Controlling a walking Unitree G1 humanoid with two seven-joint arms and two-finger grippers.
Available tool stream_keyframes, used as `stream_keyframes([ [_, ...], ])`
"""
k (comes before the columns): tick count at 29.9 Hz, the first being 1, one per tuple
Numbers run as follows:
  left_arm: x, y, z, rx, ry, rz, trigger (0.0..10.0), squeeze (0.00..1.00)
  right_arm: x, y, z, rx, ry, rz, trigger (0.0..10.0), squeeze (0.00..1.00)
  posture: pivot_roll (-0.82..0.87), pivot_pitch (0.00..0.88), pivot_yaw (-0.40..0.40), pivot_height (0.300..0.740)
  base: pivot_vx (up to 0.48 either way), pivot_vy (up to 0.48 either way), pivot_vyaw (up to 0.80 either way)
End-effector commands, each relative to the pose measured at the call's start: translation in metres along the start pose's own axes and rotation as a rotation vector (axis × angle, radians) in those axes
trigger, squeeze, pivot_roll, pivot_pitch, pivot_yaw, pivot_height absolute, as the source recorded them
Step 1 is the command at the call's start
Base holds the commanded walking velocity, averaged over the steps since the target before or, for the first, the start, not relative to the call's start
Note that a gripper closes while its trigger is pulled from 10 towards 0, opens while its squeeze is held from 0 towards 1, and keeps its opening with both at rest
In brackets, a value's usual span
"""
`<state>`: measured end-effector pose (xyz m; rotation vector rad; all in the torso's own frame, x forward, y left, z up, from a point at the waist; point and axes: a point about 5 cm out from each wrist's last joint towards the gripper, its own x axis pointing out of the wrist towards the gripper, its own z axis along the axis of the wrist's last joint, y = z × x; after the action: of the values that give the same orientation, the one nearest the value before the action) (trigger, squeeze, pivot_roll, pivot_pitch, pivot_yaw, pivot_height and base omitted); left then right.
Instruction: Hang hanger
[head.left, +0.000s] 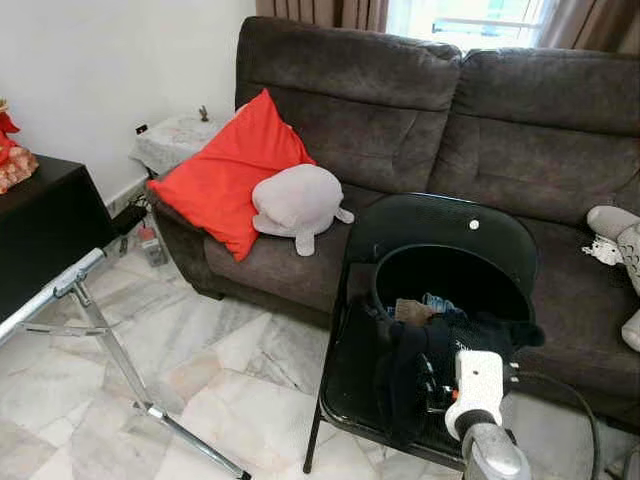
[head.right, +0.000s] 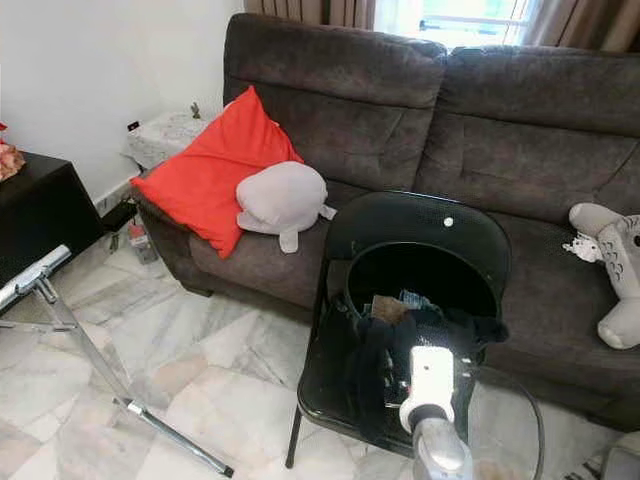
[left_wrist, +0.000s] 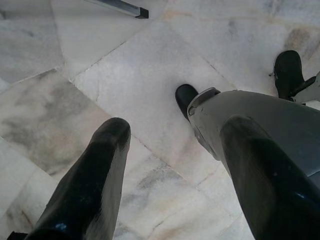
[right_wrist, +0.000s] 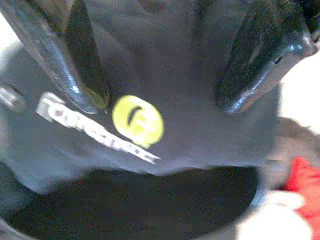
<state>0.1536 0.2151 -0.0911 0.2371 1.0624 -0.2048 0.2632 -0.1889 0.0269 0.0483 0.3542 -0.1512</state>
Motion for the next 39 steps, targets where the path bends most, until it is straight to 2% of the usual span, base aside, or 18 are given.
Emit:
stream_keyframes([
  [1,-0.001,0.002,-0.004,-0.001,0.018,0.006,10.0,0.00,-0.003,-0.014,-0.005,0.038,0.024,-0.079,10.0,0.00,-0.08,0.009,0.020,0.740,0.000,0.000,0.00],
  [4,-0.001,0.003,-0.004,0.000,0.018,0.005,10.0,0.00,-0.005,-0.026,-0.006,0.042,0.031,-0.144,10.0,0.00,-0.08,0.010,0.020,0.740,0.000,0.000,0.00],
  [8,-0.001,0.003,-0.004,0.005,0.018,0.004,10.0,0.00,-0.007,-0.039,-0.011,0.011,0.062,-0.159,10.0,0.00,-0.08,0.012,0.023,0.740,0.000,0.000,0.00],
  [11,-0.001,0.003,-0.004,0.007,0.018,0.003,10.0,0.00,-0.006,-0.042,-0.012,0.010,0.073,-0.166,10.0,0.00,-0.08,0.011,0.023,0.740,0.000,0.000,0.00],
  [19,-0.001,0.004,-0.004,0.006,0.020,0.009,10.0,0.00,0.006,-0.017,0.019,-0.041,-0.060,0.027,10.0,0.00,-0.07,0.012,0.024,0.740,0.000,0.000,0.00],
  [22,-0.001,0.004,-0.004,0.005,0.020,0.010,10.0,0.00,0.007,-0.013,0.023,-0.078,-0.070,0.060,10.0,0.00,-0.07,0.014,0.022,0.740,0.000,0.000,0.00],
  [24,-0.001,0.004,-0.004,0.004,0.019,0.010,10.0,0.00,0.007,-0.010,0.021,-0.116,-0.057,0.077,10.0,0.00,-0.07,0.014,0.022,0.740,0.000,0.000,0.00],
  [31,-0.001,0.003,-0.004,0.005,0.019,0.006,10.0,0.00,0.006,-0.006,0.004,-0.127,0.025,0.111,10.0,0.00,-0.07,0.015,0.022,0.740,0.000,0.000,0.00],
  [35,-0.001,0.003,-0.004,0.006,0.019,0.006,10.0,0.00,0.006,-0.004,0.001,-0.139,0.041,0.134,10.0,0.00,-0.07,0.016,0.022,0.740,0.000,0.000,0.00],
  [36,-0.001,0.003,-0.004,0.005,0.018,0.007,10.0,0.00,0.007,-0.004,0.001,-0.144,0.041,0.134,0.4,0.00,-0.07,0.015,0.022,0.740,0.000,0.000,0.00],
  [39,-0.001,0.003,-0.004,0.005,0.018,0.007,10.0,0.00,0.009,-0.004,0.003,-0.146,0.037,0.132,0.0,0.00,-0.07,0.015,0.022,0.740,0.000,0.000,0.00],
])
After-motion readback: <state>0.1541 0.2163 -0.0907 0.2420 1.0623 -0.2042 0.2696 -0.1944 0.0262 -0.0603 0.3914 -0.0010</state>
